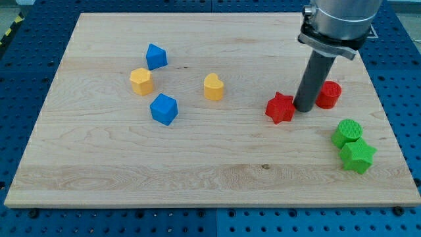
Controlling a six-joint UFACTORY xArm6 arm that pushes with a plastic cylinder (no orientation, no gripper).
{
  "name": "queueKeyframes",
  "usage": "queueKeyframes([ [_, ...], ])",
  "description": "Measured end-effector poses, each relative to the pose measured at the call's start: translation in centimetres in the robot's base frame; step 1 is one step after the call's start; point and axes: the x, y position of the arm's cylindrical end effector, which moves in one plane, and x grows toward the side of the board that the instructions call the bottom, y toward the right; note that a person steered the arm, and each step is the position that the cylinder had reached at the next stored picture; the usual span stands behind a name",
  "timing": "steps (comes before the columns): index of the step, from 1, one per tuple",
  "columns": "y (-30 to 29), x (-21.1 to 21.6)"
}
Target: Move the red star slightly left
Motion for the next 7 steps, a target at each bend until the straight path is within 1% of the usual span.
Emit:
queueKeyframes([
  [3, -5.6, -0.1],
  [5, -9.8, 3.3],
  [6, -9.3, 3.3],
  [7, -4.8, 3.3],
])
